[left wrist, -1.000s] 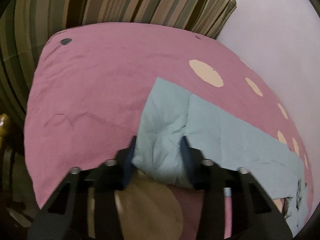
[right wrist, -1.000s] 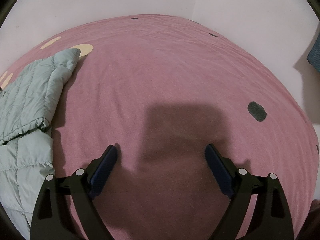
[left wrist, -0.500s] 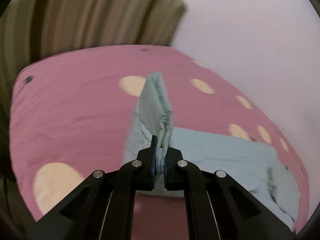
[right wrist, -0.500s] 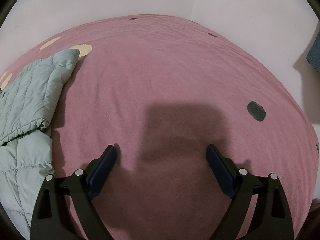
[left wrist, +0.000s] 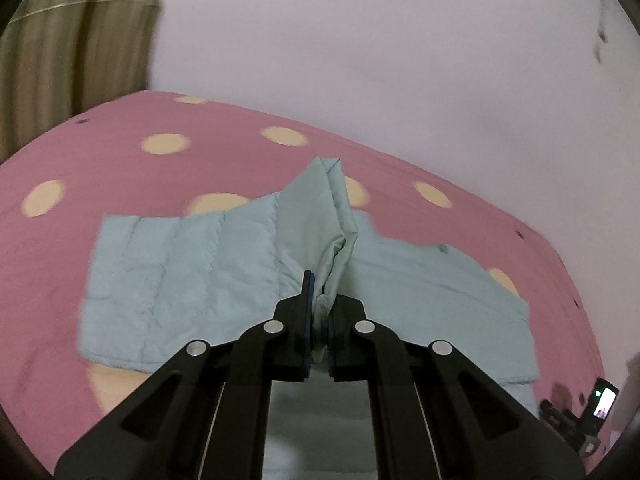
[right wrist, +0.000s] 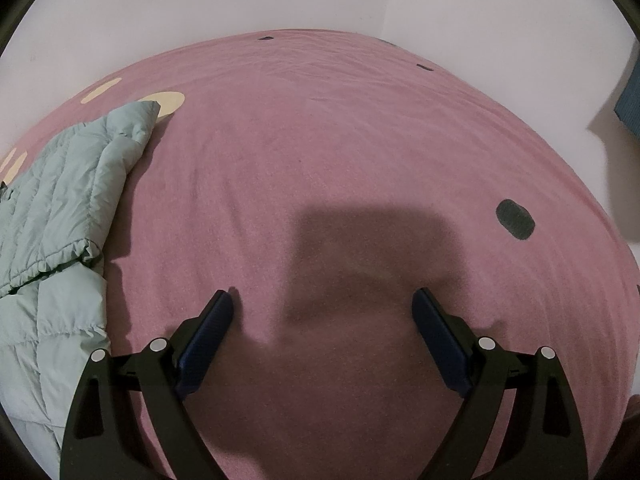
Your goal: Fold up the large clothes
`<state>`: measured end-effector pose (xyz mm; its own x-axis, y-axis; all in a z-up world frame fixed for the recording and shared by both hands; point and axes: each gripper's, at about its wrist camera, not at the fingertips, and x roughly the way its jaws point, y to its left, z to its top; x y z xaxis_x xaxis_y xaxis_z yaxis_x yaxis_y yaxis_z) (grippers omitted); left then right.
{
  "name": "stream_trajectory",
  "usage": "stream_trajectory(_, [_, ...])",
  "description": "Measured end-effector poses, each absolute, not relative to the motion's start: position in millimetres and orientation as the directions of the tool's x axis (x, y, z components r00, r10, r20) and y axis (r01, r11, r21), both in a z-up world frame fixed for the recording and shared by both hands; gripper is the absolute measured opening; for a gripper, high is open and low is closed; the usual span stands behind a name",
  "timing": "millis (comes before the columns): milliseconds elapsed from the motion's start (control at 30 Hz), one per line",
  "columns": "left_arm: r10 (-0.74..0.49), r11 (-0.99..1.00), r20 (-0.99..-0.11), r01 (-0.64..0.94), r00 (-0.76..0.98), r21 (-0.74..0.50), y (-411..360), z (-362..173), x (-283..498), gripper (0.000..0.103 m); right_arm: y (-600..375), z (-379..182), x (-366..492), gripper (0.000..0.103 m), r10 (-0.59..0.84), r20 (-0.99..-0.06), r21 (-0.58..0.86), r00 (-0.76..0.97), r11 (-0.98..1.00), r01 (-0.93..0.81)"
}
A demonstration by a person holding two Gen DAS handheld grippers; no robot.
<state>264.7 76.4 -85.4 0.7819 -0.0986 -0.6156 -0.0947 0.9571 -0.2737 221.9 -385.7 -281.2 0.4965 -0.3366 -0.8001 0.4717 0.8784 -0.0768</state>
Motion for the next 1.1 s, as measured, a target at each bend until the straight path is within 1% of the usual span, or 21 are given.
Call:
stream_trajectory(67, [-0.131,0.965,-0.625,-0.046,0.77,-0.259,45.7,-88.9,274.3,0.005,-384.6,-281.5,220.6,0.09,-0.336,-0.8,-0.075,0.497,0.878,0.474])
stream_trajectory(233, [-0.143,0.984,-0.667,0.033,0.731,-0.174,-23.6,-107.2,289.3,0.005,-384.7,-281.9,219.8,0.09,-0.337,-0.8,-0.074,0.497,0.877,0.475])
stream_trajectory(367, [-0.161,0.985,-0.714,0.07,0.681,-0.155,-64.3,-130.0,300.7,0.005,-383.9,-282.0,219.2,0.09,-0.337,-0.8,-0.073,0.497,0.877,0.476])
stream_trajectory(767, [-0.178,0.984,-0.783,0.132,0.596,-0.123,-126.9,-170.3,307.7,0.005,-383.1,-282.2,219.2,0.09,-0.337,-0.8,-0.074,0.497,0.876,0.476])
stream_trajectory(867, [-0.166,0.985,-0.798,0.14,0.58,-0.103,-138.1,-175.9,308.5,0.009,-383.1,-282.2,219.2,0.09,-0.338,-0.8,-0.074,0.497,0.876,0.476])
stream_trajectory(967, [-0.163,0.985,-0.799,0.145,0.579,-0.096,-141.8,-174.6,305.3,0.032,-383.4,-282.3,219.4,0.09,-0.338,-0.799,-0.074,0.497,0.876,0.476])
stream_trajectory(1000, [-0.161,0.985,-0.799,0.144,0.58,-0.095,-141.3,-172.0,302.7,0.043,-383.5,-282.3,219.5,0.09,-0.339,-0.799,-0.075,0.496,0.876,0.476])
stream_trajectory(1033, [-0.165,0.985,-0.796,0.145,0.583,-0.098,-139.7,-168.1,299.2,0.049,-383.4,-282.3,219.6,0.09,-0.338,-0.799,-0.075,0.496,0.876,0.476])
stream_trajectory(1067, [-0.167,0.984,-0.792,0.147,0.587,-0.099,-138.0,-164.5,298.0,0.052,-383.1,-282.3,219.6,0.09,-0.338,-0.8,-0.074,0.496,0.876,0.476])
stream_trajectory(1100, [-0.165,0.984,-0.789,0.148,0.591,-0.095,-135.5,-160.2,295.2,0.058,-383.8,-282.3,219.7,0.09,-0.338,-0.8,-0.075,0.496,0.876,0.476])
